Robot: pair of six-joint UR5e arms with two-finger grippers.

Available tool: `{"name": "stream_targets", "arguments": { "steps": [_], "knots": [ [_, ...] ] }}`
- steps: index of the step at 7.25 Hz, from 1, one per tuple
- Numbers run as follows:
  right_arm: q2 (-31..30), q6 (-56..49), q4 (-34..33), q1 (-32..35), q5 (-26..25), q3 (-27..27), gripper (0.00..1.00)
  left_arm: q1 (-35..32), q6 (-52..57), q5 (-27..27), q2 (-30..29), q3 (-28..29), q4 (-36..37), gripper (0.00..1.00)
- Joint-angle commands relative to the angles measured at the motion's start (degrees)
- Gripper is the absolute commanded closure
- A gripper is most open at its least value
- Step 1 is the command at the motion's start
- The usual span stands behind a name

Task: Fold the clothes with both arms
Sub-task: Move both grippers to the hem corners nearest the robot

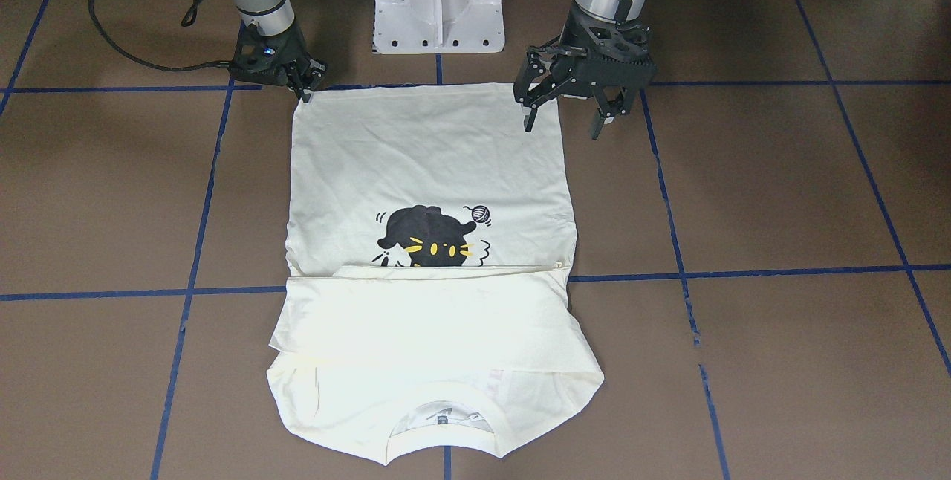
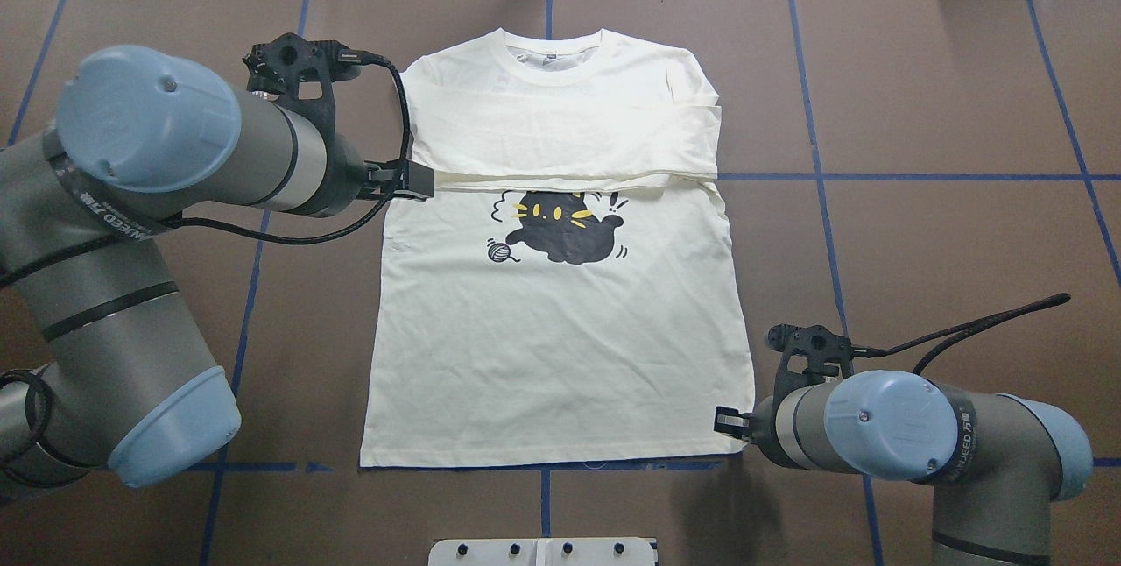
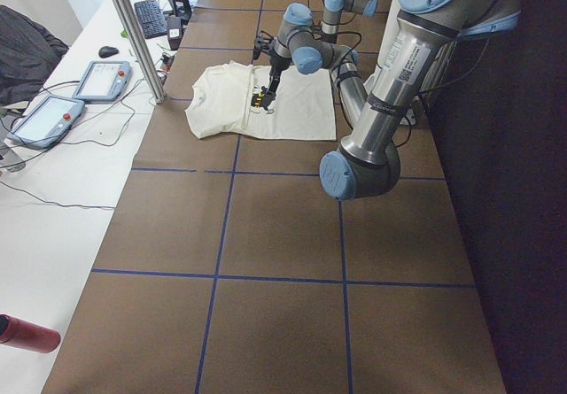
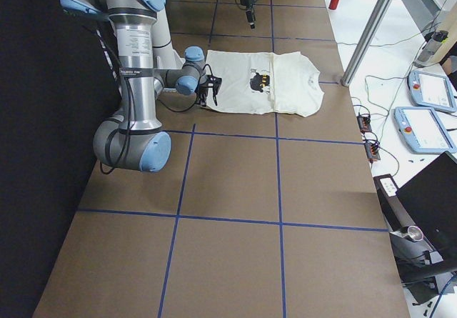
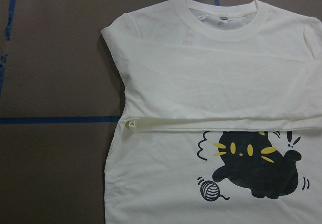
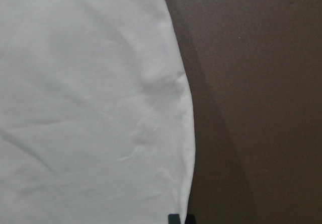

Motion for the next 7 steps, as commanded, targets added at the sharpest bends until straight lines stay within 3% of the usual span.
{"name": "stream_targets", "arguments": {
  "steps": [1,5,7],
  "knots": [
    [0.5,0.0,0.0,0.7,0.1,2.4,1.00,2.1,-7.5,-0.3,8.0,-0.2,-7.1,0.00],
    [0.9,-0.1,0.6,1.4,0.2,3.6,1.00,19.4,-29.0,1.7,11.7,0.3,-7.0,0.00],
    [1.0,-0.1,0.6,1.6,0.2,3.7,1.00,23.2,-33.0,4.9,12.0,1.8,-6.7,0.05]
  ]
}}
